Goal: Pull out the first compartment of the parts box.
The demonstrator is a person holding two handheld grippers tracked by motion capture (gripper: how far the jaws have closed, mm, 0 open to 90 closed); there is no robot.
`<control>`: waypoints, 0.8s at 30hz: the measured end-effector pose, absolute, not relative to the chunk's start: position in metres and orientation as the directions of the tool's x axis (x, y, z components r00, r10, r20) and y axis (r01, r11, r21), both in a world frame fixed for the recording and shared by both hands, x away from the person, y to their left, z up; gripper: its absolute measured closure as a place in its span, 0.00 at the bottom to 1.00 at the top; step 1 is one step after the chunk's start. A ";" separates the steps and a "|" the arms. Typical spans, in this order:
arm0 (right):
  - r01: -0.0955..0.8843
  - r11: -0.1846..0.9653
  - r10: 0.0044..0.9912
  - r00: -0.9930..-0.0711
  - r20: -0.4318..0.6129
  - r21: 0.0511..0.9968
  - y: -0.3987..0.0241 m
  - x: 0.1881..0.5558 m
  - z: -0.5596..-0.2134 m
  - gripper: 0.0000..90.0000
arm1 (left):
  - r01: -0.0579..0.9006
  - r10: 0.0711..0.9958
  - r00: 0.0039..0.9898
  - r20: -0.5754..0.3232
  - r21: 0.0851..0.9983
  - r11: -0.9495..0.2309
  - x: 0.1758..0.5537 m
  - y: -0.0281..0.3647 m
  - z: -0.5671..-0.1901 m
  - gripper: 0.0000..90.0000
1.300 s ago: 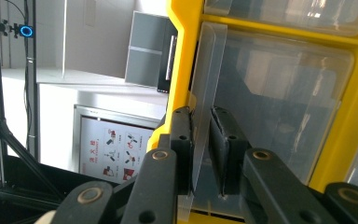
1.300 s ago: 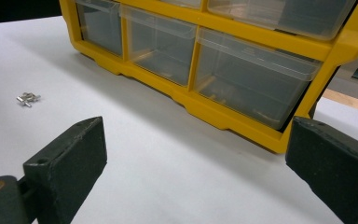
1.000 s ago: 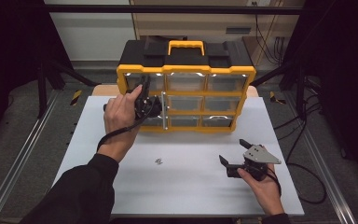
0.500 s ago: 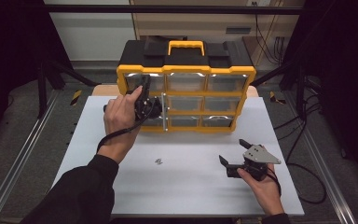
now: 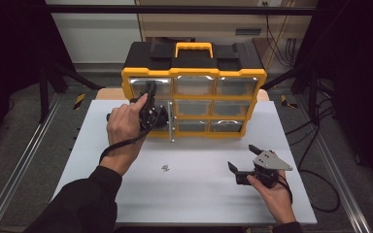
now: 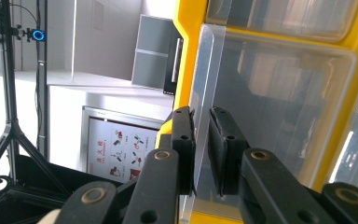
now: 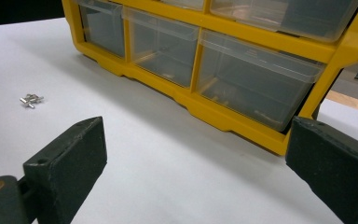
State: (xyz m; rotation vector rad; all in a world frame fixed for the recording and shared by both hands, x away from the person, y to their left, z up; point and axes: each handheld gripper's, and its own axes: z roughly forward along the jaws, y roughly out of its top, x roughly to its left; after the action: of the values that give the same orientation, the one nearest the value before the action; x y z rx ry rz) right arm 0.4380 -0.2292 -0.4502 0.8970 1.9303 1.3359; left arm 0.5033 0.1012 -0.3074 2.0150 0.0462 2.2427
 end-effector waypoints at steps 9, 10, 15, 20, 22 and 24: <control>0.183 0.260 0.809 -0.577 -0.110 0.948 -0.229 0.438 -0.450 0.06 | -0.084 0.119 -0.103 0.988 0.111 -0.990 0.490 0.103 -0.307 0.89; 0.180 0.263 0.809 -0.577 -0.114 0.948 -0.229 0.438 -0.450 0.06 | -0.087 0.125 -0.100 0.987 0.116 -0.989 0.487 0.104 -0.307 0.89; 0.183 0.260 0.810 -0.576 -0.111 0.948 -0.229 0.438 -0.450 0.06 | -0.089 0.124 -0.099 0.987 0.116 -0.989 0.481 0.104 -0.307 0.89; 0.184 0.264 0.810 -0.575 -0.114 0.947 -0.229 0.438 -0.450 0.06 | -0.096 0.131 -0.108 0.986 0.121 -0.988 0.472 0.106 -0.307 0.89; 0.184 0.265 0.810 -0.575 -0.115 0.946 -0.229 0.438 -0.450 0.06 | -0.098 0.134 -0.109 0.985 0.124 -0.987 0.469 0.106 -0.308 0.89; 0.185 0.263 0.810 -0.575 -0.113 0.947 -0.229 0.438 -0.450 0.06 | -0.102 0.138 -0.111 0.984 0.126 -0.987 0.467 0.107 -0.308 0.89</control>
State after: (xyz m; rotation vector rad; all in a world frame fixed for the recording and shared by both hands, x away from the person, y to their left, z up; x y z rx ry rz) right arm 0.4377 -0.2293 -0.4501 0.8984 1.9308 1.3266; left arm 0.4672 0.1067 -0.3081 1.9792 0.0405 2.2288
